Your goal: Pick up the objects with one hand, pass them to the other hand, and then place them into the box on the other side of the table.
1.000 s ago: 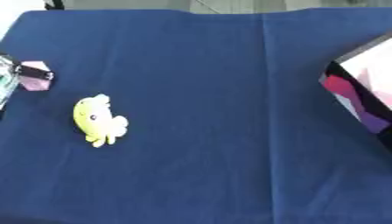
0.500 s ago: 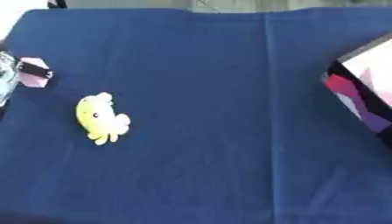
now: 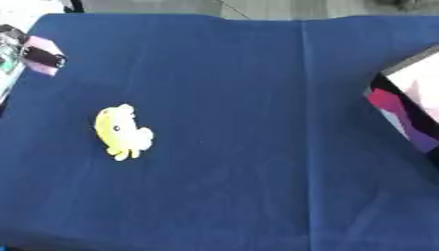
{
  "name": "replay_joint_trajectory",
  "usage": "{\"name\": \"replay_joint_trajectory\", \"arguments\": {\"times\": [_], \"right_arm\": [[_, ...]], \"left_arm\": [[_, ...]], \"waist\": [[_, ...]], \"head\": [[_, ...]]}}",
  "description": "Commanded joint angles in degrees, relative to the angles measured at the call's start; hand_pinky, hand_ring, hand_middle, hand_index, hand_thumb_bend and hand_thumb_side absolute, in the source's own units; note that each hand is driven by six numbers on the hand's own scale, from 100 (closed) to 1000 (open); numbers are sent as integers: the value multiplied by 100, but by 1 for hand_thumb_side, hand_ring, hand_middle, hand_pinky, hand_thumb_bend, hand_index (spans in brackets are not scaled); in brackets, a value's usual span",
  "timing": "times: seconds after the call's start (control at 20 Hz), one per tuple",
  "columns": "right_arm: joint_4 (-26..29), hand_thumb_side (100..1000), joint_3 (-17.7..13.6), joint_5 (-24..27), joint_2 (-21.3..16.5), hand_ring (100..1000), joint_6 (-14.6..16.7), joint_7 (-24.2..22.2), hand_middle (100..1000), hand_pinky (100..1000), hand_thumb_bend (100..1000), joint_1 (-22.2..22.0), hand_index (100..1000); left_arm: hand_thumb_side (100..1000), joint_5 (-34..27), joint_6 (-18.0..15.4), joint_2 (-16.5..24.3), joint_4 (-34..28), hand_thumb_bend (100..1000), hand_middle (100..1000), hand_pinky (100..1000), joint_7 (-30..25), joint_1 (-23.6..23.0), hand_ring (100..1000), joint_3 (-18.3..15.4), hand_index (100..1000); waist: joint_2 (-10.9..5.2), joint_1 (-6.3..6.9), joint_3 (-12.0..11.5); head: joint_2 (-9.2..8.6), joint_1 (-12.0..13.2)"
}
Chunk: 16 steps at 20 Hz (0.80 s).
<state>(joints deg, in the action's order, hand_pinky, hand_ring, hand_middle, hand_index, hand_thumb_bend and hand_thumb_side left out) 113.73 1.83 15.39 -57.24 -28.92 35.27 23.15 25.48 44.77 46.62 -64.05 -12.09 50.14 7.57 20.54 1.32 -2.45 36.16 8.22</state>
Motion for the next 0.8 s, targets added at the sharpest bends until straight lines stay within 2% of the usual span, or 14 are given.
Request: {"name": "replay_joint_trajectory", "arguments": {"times": [0.05, 0.15, 0.3, 0.35, 0.4, 0.45, 0.65, 0.8], "right_arm": [[86, 240, -58, -75, -266, 809, -1094, 1005, 780, 700, 185, 69, 820], [86, 240, -59, -122, -268, 809, -1093, 929, 780, 700, 185, 84, 820], [86, 240, -67, -157, -267, 809, -1103, 878, 780, 700, 185, 92, 820], [86, 225, -31, -180, -299, 817, -1081, 848, 789, 714, 241, 131, 826], [86, 206, 62, -214, -330, 819, -1024, 787, 788, 719, 357, 226, 827], [86, 204, 175, -266, -343, 819, -955, 715, 792, 720, 264, 329, 828], [86, 212, 708, -576, -247, 820, -628, 386, 795, 725, 284, 521, 831], [86, 252, 1105, -584, -45, 816, -383, 141, 792, 714, 265, 653, 830]], "left_arm": [[241, -354, -161, 474, -1070, 100, 722, 841, -22, -158, 800, 78, 628], [241, -565, -107, 552, -1403, 100, 722, 841, 51, -283, 800, 102, 628], [241, -720, -31, 587, -1550, 100, 722, 841, 147, -338, 800, 131, 628], [386, -767, -44, 553, -1602, 100, 670, 813, 140, -305, 737, 174, 636], [351, -836, -97, 461, -1703, 100, 660, 813, 91, -214, 730, 271, 636], [412, -911, -164, 349, -1819, 100, 661, 812, 25, -102, 726, 385, 636], [418, -1244, -490, -120, -2355, 100, 658, 807, -214, 288, 716, 740, 640], [394, -1488, -734, -161, -2753, 100, 648, 801, -67, 283, 707, 917, 637]], "waist": [[-185, -8, -18], [-189, -6, -15], [-190, -5, -12], [-222, -30, 10], [-247, -47, 11], [-258, -58, -6], [-269, -67, -152], [-277, -72, -182]], "head": [[23, -60], [23, -66], [23, -65], [27, -118], [30, -170], [25, -222], [-6, -464], [0, -576]]}}
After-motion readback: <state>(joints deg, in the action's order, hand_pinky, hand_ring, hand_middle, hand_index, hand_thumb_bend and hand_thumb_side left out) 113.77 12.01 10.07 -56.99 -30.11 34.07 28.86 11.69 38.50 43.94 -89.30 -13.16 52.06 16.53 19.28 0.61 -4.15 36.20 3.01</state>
